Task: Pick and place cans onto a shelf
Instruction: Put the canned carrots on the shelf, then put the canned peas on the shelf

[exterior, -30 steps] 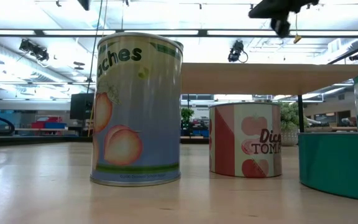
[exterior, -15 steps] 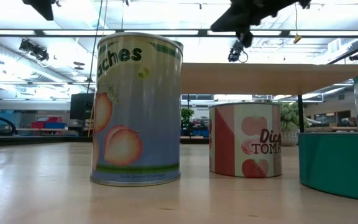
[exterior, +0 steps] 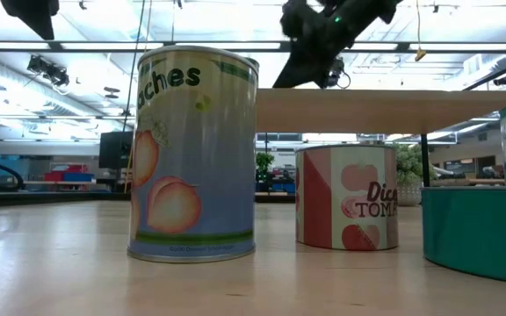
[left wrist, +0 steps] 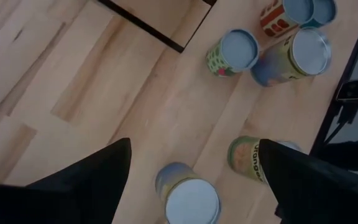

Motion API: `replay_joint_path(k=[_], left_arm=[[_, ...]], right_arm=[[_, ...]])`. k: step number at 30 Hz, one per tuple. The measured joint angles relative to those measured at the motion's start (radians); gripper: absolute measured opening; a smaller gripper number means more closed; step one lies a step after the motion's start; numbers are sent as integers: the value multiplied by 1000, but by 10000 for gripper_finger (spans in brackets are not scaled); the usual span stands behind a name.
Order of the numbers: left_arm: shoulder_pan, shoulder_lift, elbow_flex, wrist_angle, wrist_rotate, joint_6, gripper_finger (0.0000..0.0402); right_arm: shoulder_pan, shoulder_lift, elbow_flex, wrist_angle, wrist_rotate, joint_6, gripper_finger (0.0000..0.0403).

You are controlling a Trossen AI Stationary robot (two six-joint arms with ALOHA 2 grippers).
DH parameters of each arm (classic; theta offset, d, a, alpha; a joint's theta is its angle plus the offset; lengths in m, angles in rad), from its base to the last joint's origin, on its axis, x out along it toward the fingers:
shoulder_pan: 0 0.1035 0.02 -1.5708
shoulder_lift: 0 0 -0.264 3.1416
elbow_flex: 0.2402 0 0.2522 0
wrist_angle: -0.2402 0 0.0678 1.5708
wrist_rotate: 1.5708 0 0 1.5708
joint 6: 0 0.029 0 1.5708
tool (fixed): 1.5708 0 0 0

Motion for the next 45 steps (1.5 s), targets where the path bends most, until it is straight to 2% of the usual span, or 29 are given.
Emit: replay_joint_path(k=[7,19,25,31,35,45], left_arm=[[-22,0,0,1,0,-39,357],[-22,0,0,9,3,-48,357],[-21,0,0,8,17,-50,357],[-21,25,1,6,138,-43,357],[-29,68,1,-24,214,35,357],[-94,183,1,-178,252,87,358]], right_arm=[[-21,61,6,57,3,-31,5],[-12,79,7,156,-10,-82,5],[1,75,7,135,-10,-104,5],[21,3,5,37,-14,-87,5],[41,-72,5,16,-13,-87,5],[94,-191,6,5,80,-83,5]])
